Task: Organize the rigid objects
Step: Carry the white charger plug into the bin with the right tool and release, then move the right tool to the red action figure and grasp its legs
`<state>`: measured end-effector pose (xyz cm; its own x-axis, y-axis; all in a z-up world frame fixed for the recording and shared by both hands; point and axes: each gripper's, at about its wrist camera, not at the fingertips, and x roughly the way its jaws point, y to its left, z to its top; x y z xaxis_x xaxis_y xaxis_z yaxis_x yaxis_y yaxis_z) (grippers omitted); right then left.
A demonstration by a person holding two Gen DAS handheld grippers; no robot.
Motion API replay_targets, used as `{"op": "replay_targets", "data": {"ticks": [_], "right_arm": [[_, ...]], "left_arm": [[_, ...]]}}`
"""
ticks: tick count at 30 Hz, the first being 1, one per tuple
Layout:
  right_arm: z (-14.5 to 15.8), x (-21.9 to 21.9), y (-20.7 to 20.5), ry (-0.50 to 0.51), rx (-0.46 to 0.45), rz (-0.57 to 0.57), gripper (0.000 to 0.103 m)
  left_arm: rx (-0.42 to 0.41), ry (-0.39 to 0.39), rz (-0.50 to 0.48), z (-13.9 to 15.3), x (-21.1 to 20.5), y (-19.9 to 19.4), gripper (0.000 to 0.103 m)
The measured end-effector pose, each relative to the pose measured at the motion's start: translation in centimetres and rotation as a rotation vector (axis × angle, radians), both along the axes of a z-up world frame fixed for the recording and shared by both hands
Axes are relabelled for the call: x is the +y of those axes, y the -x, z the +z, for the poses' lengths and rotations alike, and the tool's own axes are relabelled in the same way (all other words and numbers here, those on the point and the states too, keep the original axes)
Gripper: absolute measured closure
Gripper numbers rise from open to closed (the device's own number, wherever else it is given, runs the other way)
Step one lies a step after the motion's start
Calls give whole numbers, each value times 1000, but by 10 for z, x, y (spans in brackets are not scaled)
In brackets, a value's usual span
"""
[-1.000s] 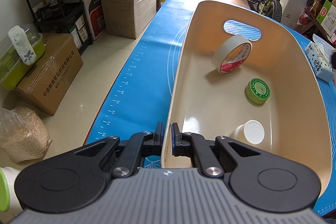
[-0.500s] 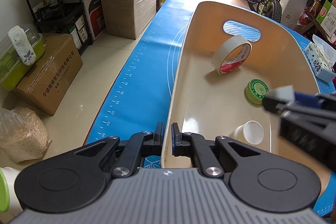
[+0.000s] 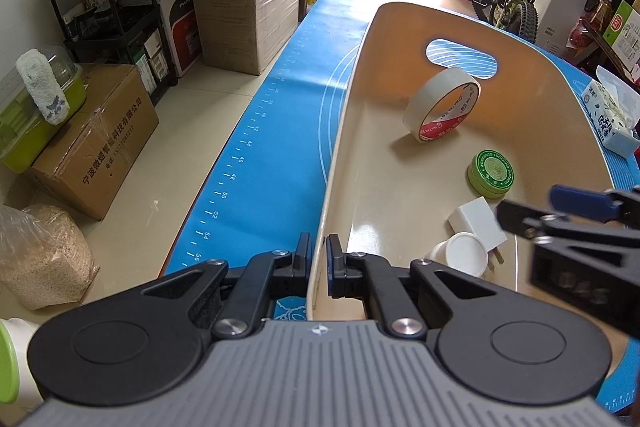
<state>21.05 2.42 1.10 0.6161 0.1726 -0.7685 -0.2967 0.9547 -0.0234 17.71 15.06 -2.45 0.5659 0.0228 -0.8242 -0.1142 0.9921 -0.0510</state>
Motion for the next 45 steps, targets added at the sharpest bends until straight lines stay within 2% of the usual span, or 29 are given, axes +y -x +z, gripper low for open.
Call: {"op": "replay_targets", "data": {"ticks": [7, 11, 19, 25, 34, 45], "right_arm": [[28, -41, 11, -13, -78, -38, 37], [33, -76, 15, -11, -98, -100, 36], [17, -157, 17, 39, -84, -262, 35], [-8, -198, 15, 35, -58, -342, 36], [-48, -207, 9, 65, 40, -327, 36], [-71, -202, -7, 69, 77, -298, 37]], "left_arm": [[0, 1, 0, 0, 0, 0, 95], [0, 0, 0, 0, 0, 0, 95], [0, -1, 0, 1, 2, 0, 94], [0, -6, 1, 2, 1, 0, 94], [0, -8, 0, 3, 1, 0, 94], [0, -10, 0, 3, 1, 0, 94]]}}
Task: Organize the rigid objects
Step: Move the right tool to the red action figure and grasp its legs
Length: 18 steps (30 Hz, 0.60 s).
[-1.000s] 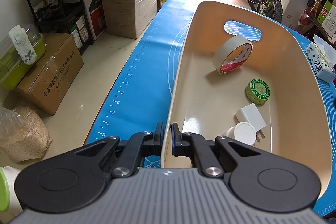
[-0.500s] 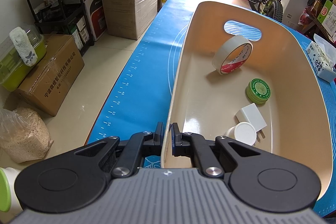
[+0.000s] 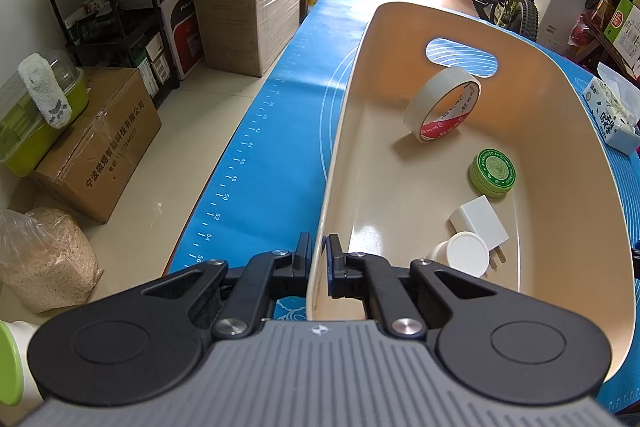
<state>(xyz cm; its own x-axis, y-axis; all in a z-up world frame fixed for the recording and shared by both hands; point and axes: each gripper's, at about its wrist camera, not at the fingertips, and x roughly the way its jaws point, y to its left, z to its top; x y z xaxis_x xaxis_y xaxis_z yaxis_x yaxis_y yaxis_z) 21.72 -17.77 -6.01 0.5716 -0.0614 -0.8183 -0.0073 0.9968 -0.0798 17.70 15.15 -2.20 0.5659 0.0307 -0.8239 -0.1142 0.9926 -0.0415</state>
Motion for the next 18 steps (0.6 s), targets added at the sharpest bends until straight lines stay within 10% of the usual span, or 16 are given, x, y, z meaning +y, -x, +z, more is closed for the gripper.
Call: {"op": "replay_targets", "data": {"ticks": [8, 14, 18], "right_arm": [[-6, -1, -7, -27, -14, -9, 45], [-6, 3, -6, -102, -16, 7, 78], [-6, 5, -4, -91, -27, 7, 81]], "left_arm": [[-1, -8, -2, 1, 1, -1, 94], [-1, -11, -2, 1, 1, -1, 94], [0, -10, -2, 1, 1, -1, 94]]}}
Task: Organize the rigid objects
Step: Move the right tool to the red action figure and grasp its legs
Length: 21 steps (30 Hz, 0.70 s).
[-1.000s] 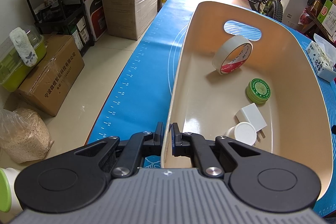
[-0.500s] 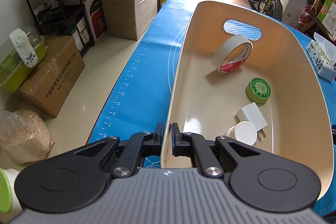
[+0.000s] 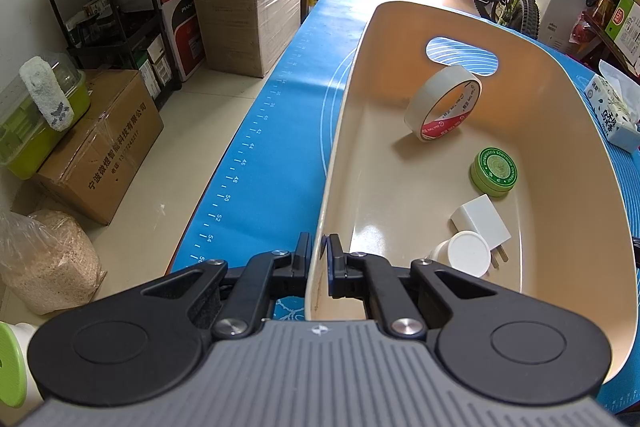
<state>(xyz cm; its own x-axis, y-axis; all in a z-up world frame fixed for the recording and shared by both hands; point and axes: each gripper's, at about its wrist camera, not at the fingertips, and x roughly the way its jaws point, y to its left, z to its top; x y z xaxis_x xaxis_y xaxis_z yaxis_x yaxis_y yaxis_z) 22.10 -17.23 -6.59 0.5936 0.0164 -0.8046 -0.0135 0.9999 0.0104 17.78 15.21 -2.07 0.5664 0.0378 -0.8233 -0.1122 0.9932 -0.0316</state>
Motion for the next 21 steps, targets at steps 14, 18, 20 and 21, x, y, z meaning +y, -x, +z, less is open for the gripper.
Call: {"op": "replay_targets", "data": {"ticks": [14, 18, 20, 21], "right_arm": [[23, -25, 27, -12, -97, -72, 83], [37, -24, 33, -13, -137, -71, 83], [46, -22, 35, -19, -156, -69, 83], [52, -20, 37, -17, -170, -70, 83]], "left_arm": [[-1, -2, 0, -2, -2, 0, 94], [-1, -1, 0, -2, -1, 0, 94], [-1, -1, 0, -2, -2, 0, 94], [-1, 0, 0, -2, -2, 0, 94]]}}
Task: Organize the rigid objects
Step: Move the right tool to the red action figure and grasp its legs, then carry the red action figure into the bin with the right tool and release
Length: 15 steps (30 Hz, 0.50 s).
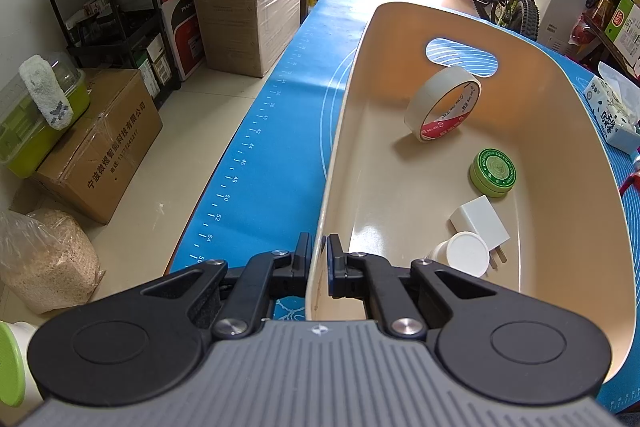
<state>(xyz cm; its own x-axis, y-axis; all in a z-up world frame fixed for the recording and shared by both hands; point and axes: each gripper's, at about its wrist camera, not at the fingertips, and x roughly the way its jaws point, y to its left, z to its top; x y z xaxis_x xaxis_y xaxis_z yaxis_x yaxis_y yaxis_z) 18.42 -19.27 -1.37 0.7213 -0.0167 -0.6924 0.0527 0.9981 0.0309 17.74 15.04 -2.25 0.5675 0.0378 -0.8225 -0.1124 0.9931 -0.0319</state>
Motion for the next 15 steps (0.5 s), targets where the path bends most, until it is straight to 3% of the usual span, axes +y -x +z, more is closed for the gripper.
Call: {"op": "replay_targets", "data": {"ticks": [8, 15], "right_arm": [[45, 19, 6, 2, -95, 25, 83], [83, 48, 11, -23, -180, 122, 83]], "left_arm": [[3, 3, 2, 0, 0, 0, 94], [3, 5, 2, 0, 0, -1, 94]]}}
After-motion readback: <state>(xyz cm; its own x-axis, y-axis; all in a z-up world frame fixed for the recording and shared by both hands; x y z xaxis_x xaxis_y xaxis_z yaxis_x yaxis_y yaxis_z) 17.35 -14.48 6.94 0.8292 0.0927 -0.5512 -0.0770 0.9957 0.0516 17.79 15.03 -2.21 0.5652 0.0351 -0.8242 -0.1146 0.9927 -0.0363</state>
